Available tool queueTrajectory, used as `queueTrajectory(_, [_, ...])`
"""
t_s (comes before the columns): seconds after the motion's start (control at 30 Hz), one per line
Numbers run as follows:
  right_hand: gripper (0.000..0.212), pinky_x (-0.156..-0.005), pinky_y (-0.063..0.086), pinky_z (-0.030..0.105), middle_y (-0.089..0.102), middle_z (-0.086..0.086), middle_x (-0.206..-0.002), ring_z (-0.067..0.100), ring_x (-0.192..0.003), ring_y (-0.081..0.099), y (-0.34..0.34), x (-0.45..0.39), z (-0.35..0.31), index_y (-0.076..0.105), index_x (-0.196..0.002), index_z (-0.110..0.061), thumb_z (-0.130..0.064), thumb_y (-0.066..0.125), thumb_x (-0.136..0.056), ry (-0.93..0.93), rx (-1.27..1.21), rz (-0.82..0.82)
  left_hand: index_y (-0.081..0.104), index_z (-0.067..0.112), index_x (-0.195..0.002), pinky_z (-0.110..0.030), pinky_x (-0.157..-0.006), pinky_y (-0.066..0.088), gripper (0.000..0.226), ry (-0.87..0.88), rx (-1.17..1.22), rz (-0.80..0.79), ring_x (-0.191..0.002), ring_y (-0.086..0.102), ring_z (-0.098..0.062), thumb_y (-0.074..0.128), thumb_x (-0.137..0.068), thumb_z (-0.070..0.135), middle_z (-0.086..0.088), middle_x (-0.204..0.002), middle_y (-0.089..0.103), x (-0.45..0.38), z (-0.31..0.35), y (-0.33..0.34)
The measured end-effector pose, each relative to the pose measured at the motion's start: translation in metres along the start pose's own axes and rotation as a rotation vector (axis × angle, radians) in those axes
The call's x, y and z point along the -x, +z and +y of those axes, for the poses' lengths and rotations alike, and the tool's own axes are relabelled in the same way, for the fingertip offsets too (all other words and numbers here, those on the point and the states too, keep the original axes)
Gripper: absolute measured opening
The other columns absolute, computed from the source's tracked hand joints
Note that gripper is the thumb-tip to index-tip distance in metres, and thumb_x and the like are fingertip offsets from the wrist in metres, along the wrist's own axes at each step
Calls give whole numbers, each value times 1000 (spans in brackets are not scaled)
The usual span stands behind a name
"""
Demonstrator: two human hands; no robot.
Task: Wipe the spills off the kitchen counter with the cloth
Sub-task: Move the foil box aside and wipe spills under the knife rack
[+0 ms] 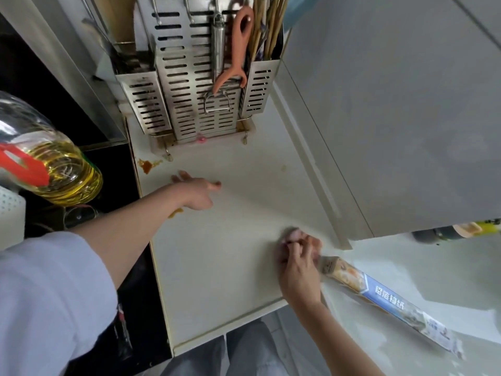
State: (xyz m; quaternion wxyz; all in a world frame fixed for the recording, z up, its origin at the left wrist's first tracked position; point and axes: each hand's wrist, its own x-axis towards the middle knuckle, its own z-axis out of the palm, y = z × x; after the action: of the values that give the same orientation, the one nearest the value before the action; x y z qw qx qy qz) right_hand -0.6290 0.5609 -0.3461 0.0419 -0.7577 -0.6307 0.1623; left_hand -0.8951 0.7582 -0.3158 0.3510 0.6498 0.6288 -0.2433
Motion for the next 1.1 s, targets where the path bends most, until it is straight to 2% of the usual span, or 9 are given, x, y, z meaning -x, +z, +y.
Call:
queueTrajectory(0.07, [29,-53,52,41,45,14,-126,40,-90,60,7,25,-19,53,-116,-21,-20,56,-87,-238,-96,-104,8,59,-147,-61,-118,7,70,-2,-10,7,-140,-14,-58,43,-94,29,-40,-151,-19,1,1,0])
queueTrajectory(0.17, [26,-72,57,31,46,2,-126,14,-110,59,-1,18,-16,63,-112,-31,-26,58,-87,-507,-288,-211,7,58,-147,-60,-118,7,71,-8,-18,3,-140,-14,-59,44,-94,29,-40,-150,-20,3,1,0])
queueTrajectory(0.23, [23,-82,56,33,46,3,-126,9,-111,57,-11,-13,8,70,-106,-28,-19,62,-86,-367,-386,-52,7,59,-147,-61,-118,5,72,2,-17,-2,-140,-16,-58,43,-94,27,-38,-151,-21,3,1,0])
queueTrajectory(0.33, [32,-91,52,39,39,13,-134,32,-110,58,-19,-38,32,65,-123,-25,-25,64,-92,108,-336,81,7,59,-147,-62,-117,6,72,10,-9,6,-140,-18,-57,42,-94,25,-35,-152,-23,4,-1,4])
queueTrajectory(0.47, [23,-73,58,38,47,-2,-125,27,-80,68,10,7,-8,68,-114,-39,-36,63,-92,-153,-401,-106,7,57,-148,-61,-118,8,72,3,-9,-3,-140,-18,-57,41,-95,23,-34,-152,-25,5,1,6])
queueTrajectory(0.57, [26,-80,54,30,55,-6,-115,21,-85,65,25,37,-31,66,-115,-38,-41,62,-89,-378,-375,-301,8,57,-148,-61,-118,8,72,8,5,7,-140,-18,-57,42,-95,23,-34,-152,-25,8,1,6])
queueTrajectory(0.8, [43,-76,52,38,44,3,-128,24,-107,52,-19,0,15,51,-128,-18,-23,59,-87,-95,-166,-142,29,43,-151,-56,-120,10,60,17,171,190,-144,-18,-49,47,-97,22,-26,-159,-17,36,14,16])
queueTrajectory(0.97, [41,-61,50,33,46,-2,-125,29,-100,56,0,43,-22,51,-116,-31,-37,50,-76,-379,-66,-241,56,35,-135,-37,-106,44,44,208,154,370,-132,47,-29,49,-93,29,-9,-146,50,79,27,49])
queueTrajectory(1.1, [26,-68,54,37,47,-4,-120,28,-88,59,26,57,-77,60,-107,-35,-43,60,-82,-681,-147,-467,60,31,-132,-32,-103,45,42,192,89,271,-127,53,-24,51,-92,26,-2,-140,56,107,4,88])
